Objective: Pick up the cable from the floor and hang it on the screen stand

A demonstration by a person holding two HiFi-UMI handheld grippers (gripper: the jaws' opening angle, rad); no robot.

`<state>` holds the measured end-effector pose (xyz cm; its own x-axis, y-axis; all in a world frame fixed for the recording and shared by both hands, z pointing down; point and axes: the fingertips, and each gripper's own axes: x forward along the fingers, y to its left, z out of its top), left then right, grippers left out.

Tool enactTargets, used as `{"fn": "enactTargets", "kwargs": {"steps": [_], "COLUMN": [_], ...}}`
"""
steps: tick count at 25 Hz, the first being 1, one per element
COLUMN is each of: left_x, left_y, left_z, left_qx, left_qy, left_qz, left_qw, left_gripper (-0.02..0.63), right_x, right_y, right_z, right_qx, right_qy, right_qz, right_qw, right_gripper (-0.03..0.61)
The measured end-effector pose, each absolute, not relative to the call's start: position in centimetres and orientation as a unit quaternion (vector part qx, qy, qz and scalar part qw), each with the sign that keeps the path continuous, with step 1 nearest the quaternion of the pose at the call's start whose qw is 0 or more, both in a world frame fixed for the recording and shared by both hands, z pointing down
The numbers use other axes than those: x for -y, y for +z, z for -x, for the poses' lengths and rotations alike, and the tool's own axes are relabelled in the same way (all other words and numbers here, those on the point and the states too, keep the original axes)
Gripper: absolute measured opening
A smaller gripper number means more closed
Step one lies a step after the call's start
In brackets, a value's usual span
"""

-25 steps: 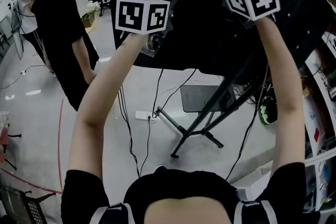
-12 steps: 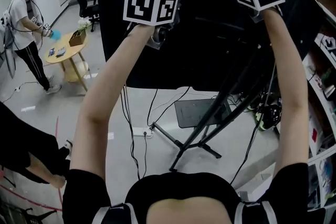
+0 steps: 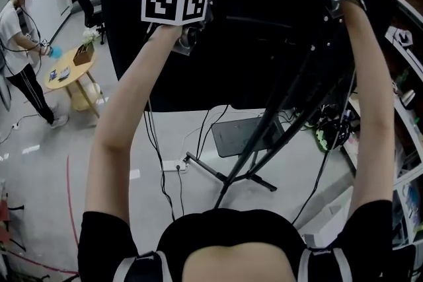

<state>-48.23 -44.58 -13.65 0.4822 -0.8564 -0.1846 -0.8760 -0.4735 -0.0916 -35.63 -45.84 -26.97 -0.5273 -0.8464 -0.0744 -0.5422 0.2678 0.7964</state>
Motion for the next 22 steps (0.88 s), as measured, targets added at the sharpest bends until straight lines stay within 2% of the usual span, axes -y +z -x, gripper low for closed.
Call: {"fn": "enactTargets", "kwargs": {"steps": [10,18,22], "left_x": [40.0,35.1,33.0], "left_y": [-14.6,-10.8,-7.9], "left_z": [46.6,42.3,38.5], "left_qx": [-0.492,-0.494,-0.495], "left_qy": [0.073,0.066,0.055], "left_qz": [0.863,0.863,0.864], "left_qw": [0.089,0.086,0.074], "left_gripper": [0.006,0.006,0.006], "right_x": [36.3,30.2,28.4], "right_y": [-33.6,-26.4,-21.3], "right_z": [27.9,24.6,23.6], "right_qx": [0.738,0.784,0.801], "right_qy": [-0.431,-0.413,-0.409], "right_qz": [-0.503,-0.456,-0.428], "right_qw": [0.125,0.080,0.083], "right_gripper": [0.104,0.101,0.100]}}
